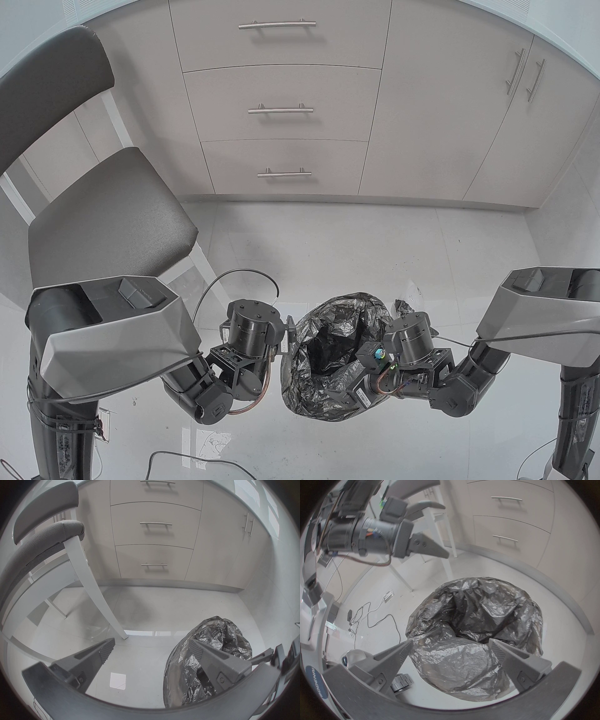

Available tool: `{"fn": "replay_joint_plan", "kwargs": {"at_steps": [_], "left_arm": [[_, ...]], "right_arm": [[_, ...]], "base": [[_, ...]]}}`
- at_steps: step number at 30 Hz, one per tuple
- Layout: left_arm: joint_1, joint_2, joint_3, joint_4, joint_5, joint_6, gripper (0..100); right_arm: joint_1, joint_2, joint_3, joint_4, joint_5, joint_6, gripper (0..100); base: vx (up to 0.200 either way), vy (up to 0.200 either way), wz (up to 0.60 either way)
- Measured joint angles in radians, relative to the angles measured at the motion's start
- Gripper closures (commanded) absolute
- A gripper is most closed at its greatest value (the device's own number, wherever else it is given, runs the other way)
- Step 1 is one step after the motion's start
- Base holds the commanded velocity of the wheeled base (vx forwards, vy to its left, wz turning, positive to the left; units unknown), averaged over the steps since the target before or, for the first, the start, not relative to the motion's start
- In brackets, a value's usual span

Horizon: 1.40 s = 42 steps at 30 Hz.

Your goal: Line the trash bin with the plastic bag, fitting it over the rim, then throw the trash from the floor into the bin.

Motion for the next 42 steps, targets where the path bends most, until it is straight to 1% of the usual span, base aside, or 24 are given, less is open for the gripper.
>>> {"fn": "replay_joint_plan", "kwargs": {"at_steps": [6,12,17,26,42], "left_arm": [[0.000,0.000,0.000,0.000,-0.001,0.001,0],[0.001,0.000,0.000,-0.001,-0.001,0.000,0],[0.001,0.000,-0.001,-0.001,-0.001,0.000,0],[0.002,0.000,-0.002,0.000,-0.001,0.000,0],[0.001,0.003,-0.001,-0.002,-0.001,0.000,0]], "right_arm": [[0.015,0.045,-0.048,0.000,-0.020,-0.033,0],[0.019,0.096,-0.096,0.004,-0.030,-0.037,0],[0.022,0.122,-0.103,0.007,-0.030,-0.037,0],[0.040,0.149,-0.073,-0.005,-0.021,-0.029,0],[0.051,0.177,0.001,-0.009,-0.018,-0.002,0]], "base": [[0.000,0.000,0.00],[0.000,0.000,0.00],[0.000,0.000,0.00],[0.000,0.000,0.00],[0.000,0.000,0.00]]}}
